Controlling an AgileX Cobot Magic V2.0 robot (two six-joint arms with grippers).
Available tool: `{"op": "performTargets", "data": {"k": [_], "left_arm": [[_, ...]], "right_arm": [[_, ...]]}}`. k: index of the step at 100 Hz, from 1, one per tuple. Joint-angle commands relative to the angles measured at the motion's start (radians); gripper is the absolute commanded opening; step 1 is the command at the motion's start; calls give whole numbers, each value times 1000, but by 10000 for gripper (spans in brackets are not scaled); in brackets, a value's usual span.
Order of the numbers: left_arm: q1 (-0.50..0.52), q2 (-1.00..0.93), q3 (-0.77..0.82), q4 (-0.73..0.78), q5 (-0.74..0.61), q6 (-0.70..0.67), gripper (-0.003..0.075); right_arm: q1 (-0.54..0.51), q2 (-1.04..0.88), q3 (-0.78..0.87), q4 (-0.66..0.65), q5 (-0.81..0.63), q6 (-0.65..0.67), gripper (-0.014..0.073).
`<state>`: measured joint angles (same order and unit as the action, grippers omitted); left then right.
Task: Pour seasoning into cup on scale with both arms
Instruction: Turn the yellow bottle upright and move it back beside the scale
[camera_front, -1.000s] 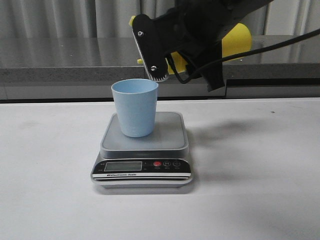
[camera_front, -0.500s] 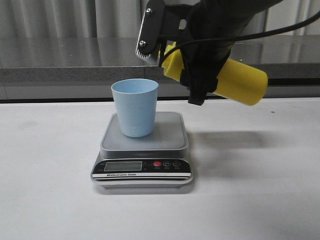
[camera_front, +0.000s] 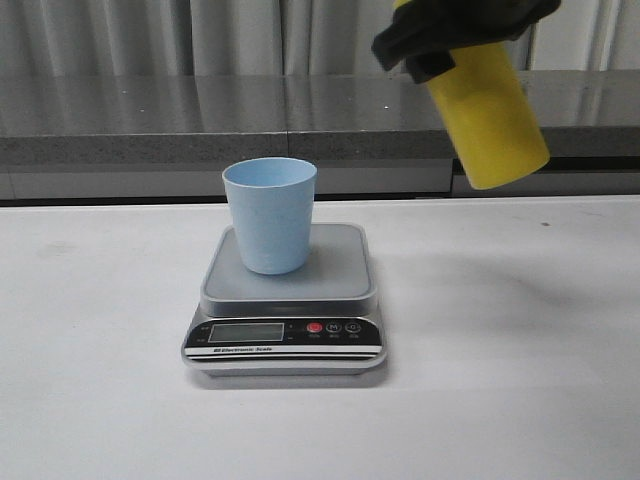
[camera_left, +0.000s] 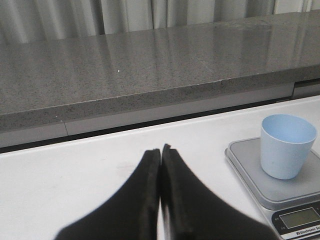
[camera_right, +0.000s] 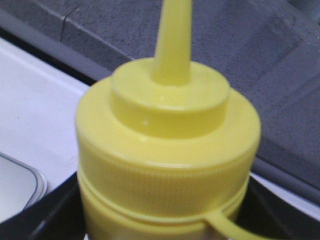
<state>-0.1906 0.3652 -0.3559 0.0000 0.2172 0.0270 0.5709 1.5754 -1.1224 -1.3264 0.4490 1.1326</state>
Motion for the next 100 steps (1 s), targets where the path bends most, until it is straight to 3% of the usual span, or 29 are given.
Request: {"op": "performTargets", "data": {"k": [1, 30, 82, 100], "left_arm": [[1, 5, -30, 0, -76, 0, -20], [1, 5, -30, 0, -76, 0, -20], [1, 5, -30, 0, -76, 0, -20], [1, 5, -30, 0, -76, 0, -20]], "right_arm": [[-49, -90, 10, -47, -55, 59, 287], [-147, -167, 92, -47, -210, 116, 287], [-148, -190, 94, -30, -299, 140, 287], [-198, -191, 102, 132, -427, -15, 287]]}}
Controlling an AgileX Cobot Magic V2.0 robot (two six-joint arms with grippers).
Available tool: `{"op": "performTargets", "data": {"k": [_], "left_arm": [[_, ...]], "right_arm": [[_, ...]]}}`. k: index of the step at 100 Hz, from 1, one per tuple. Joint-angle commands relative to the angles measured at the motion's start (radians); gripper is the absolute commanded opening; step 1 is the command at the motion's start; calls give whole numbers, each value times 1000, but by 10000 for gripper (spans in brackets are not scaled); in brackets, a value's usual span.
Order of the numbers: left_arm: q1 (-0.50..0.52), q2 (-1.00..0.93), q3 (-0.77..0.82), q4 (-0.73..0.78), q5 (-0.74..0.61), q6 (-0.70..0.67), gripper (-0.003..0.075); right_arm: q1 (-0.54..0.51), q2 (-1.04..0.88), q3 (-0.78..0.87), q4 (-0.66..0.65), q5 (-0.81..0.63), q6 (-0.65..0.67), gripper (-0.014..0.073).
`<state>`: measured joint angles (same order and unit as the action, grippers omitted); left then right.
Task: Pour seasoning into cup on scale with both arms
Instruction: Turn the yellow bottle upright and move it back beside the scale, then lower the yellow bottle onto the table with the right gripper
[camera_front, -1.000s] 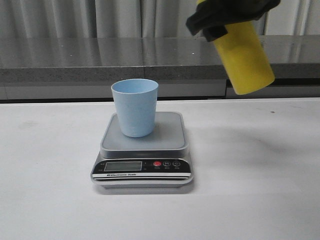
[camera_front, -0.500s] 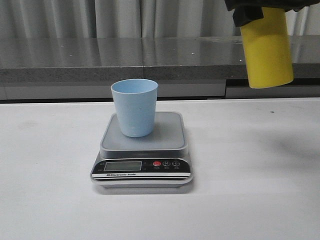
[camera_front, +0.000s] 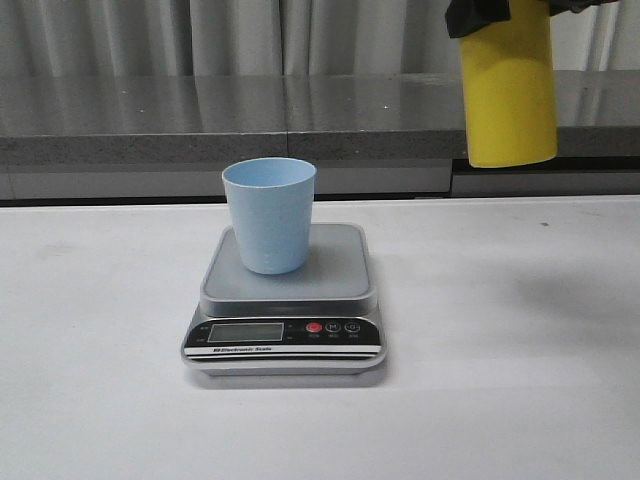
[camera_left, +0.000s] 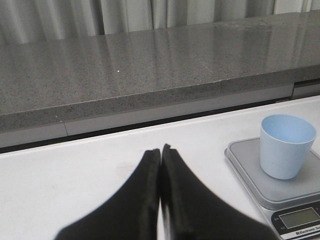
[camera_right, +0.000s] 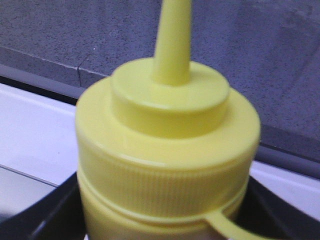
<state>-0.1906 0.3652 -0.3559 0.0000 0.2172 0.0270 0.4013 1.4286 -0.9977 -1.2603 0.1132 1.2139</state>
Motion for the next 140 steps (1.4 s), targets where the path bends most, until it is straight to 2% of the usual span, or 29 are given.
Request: {"op": "performTargets", "data": {"k": [1, 31, 61, 70, 112, 140], "left_arm": [[1, 5, -30, 0, -76, 0, -20], [1, 5, -30, 0, -76, 0, -20], [1, 5, -30, 0, -76, 0, -20], [1, 5, -30, 0, -76, 0, -20], [1, 5, -30, 0, -76, 0, -20], [1, 5, -30, 0, -76, 0, -20]], "right_arm": [[-31, -44, -21, 83, -99, -106, 287], [-177, -44, 126, 541, -504, -613, 287], [-228, -19, 340, 798, -912, -962, 287], [-228, 19, 362, 813, -964, -996, 287], [-228, 227, 363, 812, -1126, -996, 287], [-228, 307, 363, 812, -1174, -996, 287]]}}
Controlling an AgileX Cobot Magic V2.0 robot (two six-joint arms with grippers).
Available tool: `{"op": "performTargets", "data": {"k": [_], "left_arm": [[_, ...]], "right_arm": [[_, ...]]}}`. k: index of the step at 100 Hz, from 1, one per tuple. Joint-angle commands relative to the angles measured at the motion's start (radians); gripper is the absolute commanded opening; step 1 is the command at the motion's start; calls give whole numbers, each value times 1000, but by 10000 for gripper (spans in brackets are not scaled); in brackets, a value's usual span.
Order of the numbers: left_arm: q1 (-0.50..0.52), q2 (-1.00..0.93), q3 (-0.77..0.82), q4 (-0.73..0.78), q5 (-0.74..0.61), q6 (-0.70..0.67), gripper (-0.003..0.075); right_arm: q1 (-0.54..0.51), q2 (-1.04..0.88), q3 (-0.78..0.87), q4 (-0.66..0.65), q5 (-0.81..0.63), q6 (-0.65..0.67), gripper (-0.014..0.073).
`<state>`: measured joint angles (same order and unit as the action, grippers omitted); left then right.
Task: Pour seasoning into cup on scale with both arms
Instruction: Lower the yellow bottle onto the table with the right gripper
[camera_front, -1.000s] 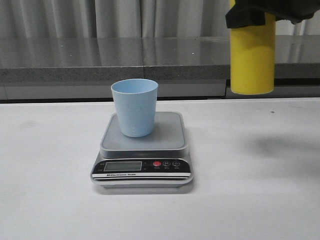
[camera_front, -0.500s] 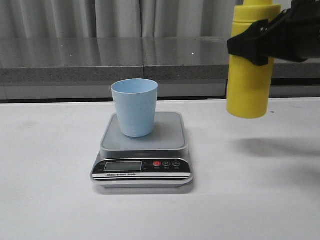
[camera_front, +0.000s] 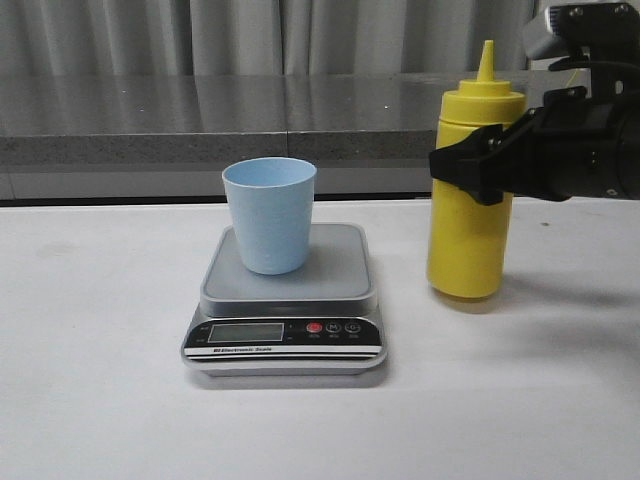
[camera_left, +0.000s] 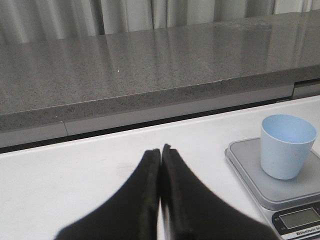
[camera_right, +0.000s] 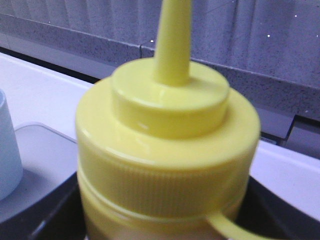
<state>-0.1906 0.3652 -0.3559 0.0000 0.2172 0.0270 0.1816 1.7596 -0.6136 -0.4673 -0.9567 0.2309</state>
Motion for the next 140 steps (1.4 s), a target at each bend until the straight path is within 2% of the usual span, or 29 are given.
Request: {"op": "performTargets", "data": {"k": [1, 65, 73, 99, 113, 140], "left_arm": [[1, 5, -30, 0, -76, 0, -20], [1, 5, -30, 0, -76, 0, -20], [1, 5, -30, 0, -76, 0, -20], [1, 5, -30, 0, -76, 0, -20], [1, 5, -30, 0, -76, 0, -20], [1, 5, -30, 0, -76, 0, -20]], "right_arm": [[-8, -24, -21, 19, -105, -13, 287], [-8, -4, -21, 15, -87, -13, 295], [-8, -4, -21, 3, -87, -13, 334], [-8, -4, -21, -4, -87, -13, 544], [-8, -4, -21, -4, -87, -13, 575], [-8, -11, -8, -3, -89, -13, 575]]}}
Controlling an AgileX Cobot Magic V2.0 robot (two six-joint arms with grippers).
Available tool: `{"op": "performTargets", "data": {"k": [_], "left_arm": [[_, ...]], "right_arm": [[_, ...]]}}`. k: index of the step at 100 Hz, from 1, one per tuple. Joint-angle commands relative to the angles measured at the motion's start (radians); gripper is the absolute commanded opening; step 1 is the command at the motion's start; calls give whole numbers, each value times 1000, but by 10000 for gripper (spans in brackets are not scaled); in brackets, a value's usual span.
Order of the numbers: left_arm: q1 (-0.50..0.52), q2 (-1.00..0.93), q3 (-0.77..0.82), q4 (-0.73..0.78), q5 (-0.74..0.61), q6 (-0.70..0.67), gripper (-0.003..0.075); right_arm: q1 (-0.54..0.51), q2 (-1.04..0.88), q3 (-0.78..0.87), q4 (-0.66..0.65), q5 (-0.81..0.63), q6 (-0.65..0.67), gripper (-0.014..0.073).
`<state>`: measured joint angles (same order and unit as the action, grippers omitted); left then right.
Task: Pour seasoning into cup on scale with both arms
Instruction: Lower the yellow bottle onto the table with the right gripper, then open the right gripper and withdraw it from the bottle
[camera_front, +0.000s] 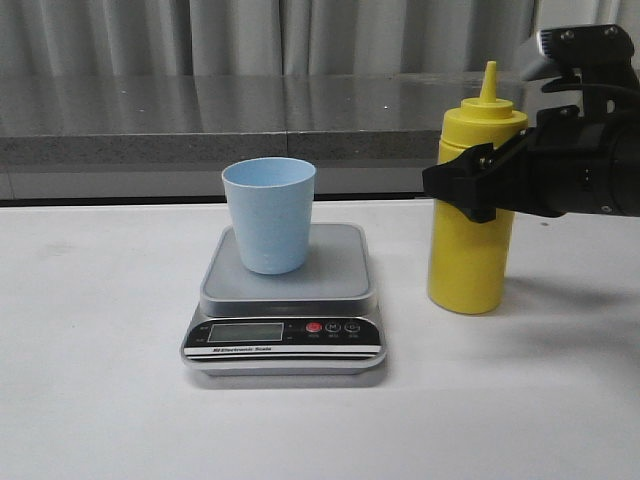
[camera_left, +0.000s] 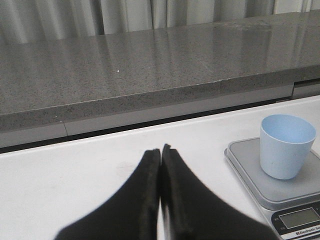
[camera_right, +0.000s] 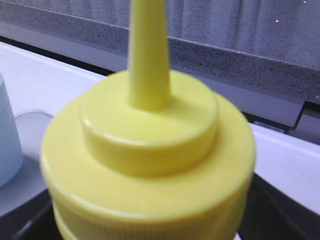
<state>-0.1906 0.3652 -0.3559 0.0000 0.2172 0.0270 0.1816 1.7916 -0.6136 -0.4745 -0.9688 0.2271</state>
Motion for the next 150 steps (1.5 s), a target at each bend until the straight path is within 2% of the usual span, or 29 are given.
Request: {"op": "performTargets", "data": {"k": [1, 53, 130, 137, 150], "left_arm": [[1, 5, -30, 0, -76, 0, -20], [1, 5, -30, 0, -76, 0, -20], [1, 5, -30, 0, -76, 0, -20], [1, 5, -30, 0, -76, 0, -20], [1, 5, -30, 0, -76, 0, -20]], "right_arm": [[-8, -45, -7, 5, -77, -9, 575], [-8, -134, 117, 21, -81, -9, 575], [-8, -393, 396, 99, -73, -9, 575], [-8, -443, 410, 111, -48, -9, 575], [-8, -570, 415, 148, 95, 16, 573]]}}
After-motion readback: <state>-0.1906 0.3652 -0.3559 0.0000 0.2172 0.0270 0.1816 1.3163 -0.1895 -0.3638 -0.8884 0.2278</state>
